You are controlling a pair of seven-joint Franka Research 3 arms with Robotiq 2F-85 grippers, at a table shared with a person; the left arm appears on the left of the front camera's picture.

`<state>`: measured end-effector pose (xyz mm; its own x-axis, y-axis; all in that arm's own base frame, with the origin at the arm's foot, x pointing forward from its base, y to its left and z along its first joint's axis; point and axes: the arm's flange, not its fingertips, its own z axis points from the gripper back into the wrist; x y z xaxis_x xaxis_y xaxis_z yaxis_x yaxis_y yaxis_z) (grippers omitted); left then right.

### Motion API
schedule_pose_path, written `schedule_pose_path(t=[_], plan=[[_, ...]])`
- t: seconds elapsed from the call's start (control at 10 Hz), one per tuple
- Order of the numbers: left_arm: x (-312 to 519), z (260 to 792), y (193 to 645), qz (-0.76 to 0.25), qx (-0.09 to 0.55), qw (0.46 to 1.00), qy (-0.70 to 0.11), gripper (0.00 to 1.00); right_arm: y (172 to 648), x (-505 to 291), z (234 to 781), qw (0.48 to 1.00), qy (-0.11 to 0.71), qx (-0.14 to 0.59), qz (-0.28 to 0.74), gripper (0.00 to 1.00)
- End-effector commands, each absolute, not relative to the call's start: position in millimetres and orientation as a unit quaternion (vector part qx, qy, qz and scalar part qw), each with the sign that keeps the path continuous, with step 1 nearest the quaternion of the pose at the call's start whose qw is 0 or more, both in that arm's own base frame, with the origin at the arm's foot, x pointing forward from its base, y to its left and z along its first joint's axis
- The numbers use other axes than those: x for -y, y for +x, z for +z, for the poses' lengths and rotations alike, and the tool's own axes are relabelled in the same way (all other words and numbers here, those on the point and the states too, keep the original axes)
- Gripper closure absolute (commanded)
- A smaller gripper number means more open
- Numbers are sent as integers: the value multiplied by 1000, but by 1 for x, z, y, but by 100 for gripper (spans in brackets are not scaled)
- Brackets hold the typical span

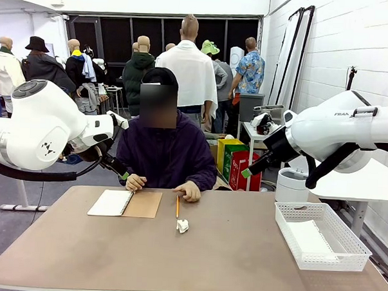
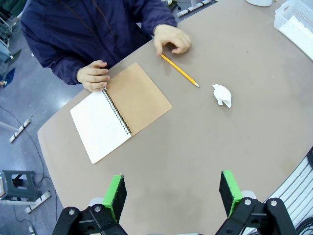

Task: Sort the paper based on its condition.
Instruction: If a person hands you a paper, place it in the Organizing basket , and if it's crumpled, put it in the Trash can.

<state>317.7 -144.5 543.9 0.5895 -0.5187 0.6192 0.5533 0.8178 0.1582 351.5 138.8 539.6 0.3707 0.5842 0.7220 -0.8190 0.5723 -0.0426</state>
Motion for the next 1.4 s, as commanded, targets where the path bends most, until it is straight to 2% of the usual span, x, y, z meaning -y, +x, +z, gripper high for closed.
schedule_pose_path(t=[0.0,0.6,1.3], plan=[[144,543,318,-305,338,890,-27,0,353,-139,538,811,163,356,434,0],[144,543,318,-305,338,890,-27,0,351,-139,540,811,164,357,432,0],[144,543,318,-305,338,890,-27,0,427,-214,502,826,103,242,499,0]])
